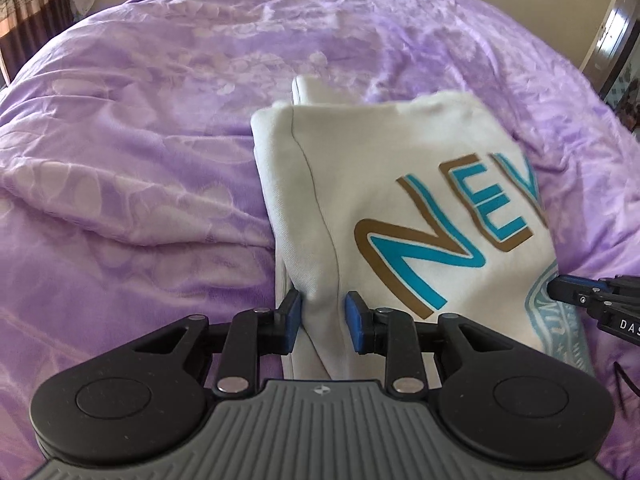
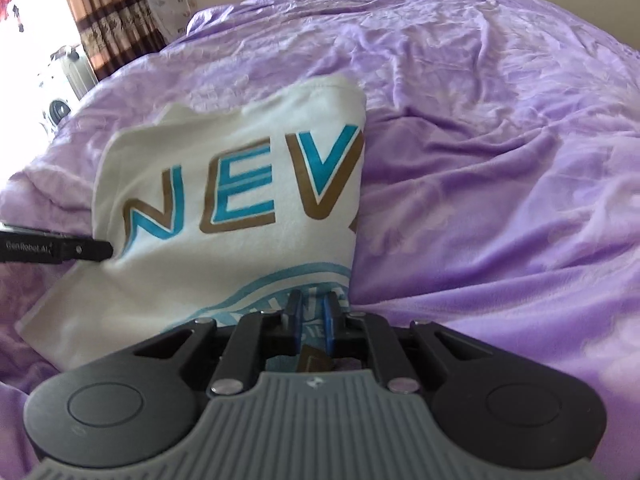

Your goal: Fold small clothes

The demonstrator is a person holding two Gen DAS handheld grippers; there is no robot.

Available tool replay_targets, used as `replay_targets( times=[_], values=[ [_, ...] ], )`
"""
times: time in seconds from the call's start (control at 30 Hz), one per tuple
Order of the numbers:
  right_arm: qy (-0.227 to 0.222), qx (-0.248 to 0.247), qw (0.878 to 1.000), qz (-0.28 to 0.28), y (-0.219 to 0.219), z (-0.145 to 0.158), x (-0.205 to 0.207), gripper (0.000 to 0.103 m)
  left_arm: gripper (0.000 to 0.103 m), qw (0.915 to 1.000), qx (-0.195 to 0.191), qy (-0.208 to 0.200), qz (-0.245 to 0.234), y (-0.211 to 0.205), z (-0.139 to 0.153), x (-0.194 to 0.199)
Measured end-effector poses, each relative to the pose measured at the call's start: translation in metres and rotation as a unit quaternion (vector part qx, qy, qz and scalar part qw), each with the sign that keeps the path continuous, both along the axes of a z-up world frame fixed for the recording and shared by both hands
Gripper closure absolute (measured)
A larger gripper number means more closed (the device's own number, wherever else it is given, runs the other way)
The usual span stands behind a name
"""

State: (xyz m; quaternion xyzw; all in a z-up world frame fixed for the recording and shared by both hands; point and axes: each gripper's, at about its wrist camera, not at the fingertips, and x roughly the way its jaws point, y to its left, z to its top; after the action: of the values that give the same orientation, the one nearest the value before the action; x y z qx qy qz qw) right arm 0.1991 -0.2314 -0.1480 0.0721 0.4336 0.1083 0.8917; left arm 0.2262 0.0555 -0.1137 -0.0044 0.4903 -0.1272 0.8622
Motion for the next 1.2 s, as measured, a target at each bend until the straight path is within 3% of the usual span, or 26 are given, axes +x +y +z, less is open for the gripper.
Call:
replay_targets(
  times=[0.1,0.23,0.3,0.43,0.53,0.63,0.83,1.0,1.13,1.2],
  values=[
    [-0.014,0.021,1.000,-0.011,-0.010,0.017,0.003,0.093,0.070,0.9994,-0.030,-0.016,0.001,0.006,0.020,0.005],
    [-0.046,0.029,0.998,-0.022,-0.019,0.039,0.024,0.092,0.070,0.9982,-0.021,-0.056,0.007,0.004,0.039,0.031],
    [-0.059,0.028,0.997,-0.028,-0.021,0.044,0.040,0.092,0.070,0.9976,-0.036,-0.057,0.014,0.003,0.038,0.052],
    [-0.055,0.060,0.996,-0.032,-0.023,0.035,0.069,0.093,0.074,0.9968,-0.041,-0.054,0.042,0.004,0.024,0.080],
    [-0.048,0.048,0.997,-0.026,-0.017,0.019,0.081,0.094,0.079,0.9964,-0.033,-0.050,0.060,0.008,0.013,0.090],
    [-0.038,0.032,0.998,-0.031,-0.014,0.004,0.087,0.103,0.081,0.9965,-0.033,-0.041,0.064,0.014,0.001,0.095],
    [-0.030,0.031,0.998,-0.039,-0.016,-0.005,0.090,0.103,0.081,0.9957,-0.047,-0.030,0.074,0.021,-0.009,0.095],
    [-0.045,0.043,0.996,-0.059,-0.023,0.021,0.076,0.093,0.080,0.9950,-0.045,-0.048,0.076,0.018,0.026,0.079],
    [-0.094,0.022,0.994,-0.056,-0.019,0.068,0.050,0.092,0.074,0.9941,0.003,-0.101,0.040,-0.005,0.076,0.044],
    [-0.117,0.010,0.992,-0.049,-0.014,0.094,0.034,0.085,0.067,0.9909,0.017,-0.132,0.022,-0.015,0.102,0.020]
  ],
)
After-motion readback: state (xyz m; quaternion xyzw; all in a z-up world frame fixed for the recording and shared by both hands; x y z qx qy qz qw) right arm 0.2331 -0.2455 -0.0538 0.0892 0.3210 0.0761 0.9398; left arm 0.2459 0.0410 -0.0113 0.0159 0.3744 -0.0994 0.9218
